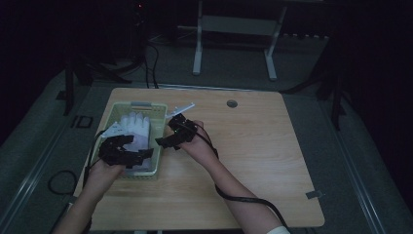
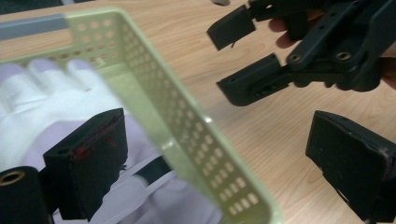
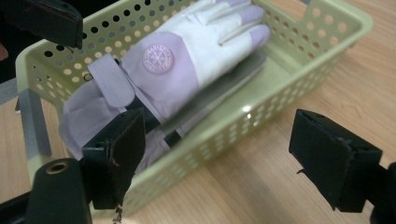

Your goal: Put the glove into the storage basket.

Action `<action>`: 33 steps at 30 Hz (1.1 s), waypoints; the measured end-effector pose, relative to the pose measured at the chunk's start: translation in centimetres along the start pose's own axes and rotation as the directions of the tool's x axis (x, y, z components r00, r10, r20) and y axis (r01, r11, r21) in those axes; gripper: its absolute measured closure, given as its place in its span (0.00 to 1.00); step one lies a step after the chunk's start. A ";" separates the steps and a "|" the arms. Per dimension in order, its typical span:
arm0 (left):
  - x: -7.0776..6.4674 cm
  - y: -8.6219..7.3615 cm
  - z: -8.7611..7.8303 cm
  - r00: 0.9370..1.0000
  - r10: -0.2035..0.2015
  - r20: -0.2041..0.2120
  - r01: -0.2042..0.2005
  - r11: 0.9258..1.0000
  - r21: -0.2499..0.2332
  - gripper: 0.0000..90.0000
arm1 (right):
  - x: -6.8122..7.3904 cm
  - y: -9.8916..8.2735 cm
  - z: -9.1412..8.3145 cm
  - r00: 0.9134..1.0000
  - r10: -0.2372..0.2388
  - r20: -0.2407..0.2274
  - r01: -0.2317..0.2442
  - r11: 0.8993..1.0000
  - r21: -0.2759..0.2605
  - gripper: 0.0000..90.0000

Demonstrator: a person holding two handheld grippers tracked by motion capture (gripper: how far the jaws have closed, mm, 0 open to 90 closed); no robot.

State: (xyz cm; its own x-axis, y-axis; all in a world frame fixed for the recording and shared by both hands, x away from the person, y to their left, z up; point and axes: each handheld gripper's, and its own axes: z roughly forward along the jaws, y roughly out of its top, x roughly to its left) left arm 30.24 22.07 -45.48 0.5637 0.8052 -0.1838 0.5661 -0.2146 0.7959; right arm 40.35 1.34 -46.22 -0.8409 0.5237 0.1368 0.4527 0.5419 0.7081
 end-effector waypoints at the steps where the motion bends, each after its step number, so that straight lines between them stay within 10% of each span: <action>1: -0.2 0.1 0.1 1.000 0.007 0.003 -0.007 1.000 0.002 0.06 | -0.2 -0.2 -0.2 1.000 0.005 -0.002 -0.005 1.000 0.000 0.21; 17: -4.5 0.6 3.0 0.995 0.053 0.080 -0.053 0.999 -0.004 0.06 | -3.3 -3.7 -3.0 0.998 0.003 0.066 -0.004 1.000 0.011 0.20; 33: -9.2 0.2 6.3 0.976 0.124 0.179 -0.124 0.992 -0.011 0.06 | -5.0 -7.9 -5.5 0.996 0.021 0.084 -0.020 1.000 -0.012 0.20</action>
State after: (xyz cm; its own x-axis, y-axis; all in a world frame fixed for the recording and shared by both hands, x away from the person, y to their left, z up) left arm 28.94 11.18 -47.27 0.7280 0.6603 -0.1845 0.4853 -0.3063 0.8189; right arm 39.39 -9.18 -48.65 -0.8032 0.5885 0.0927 0.4658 0.5233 0.7136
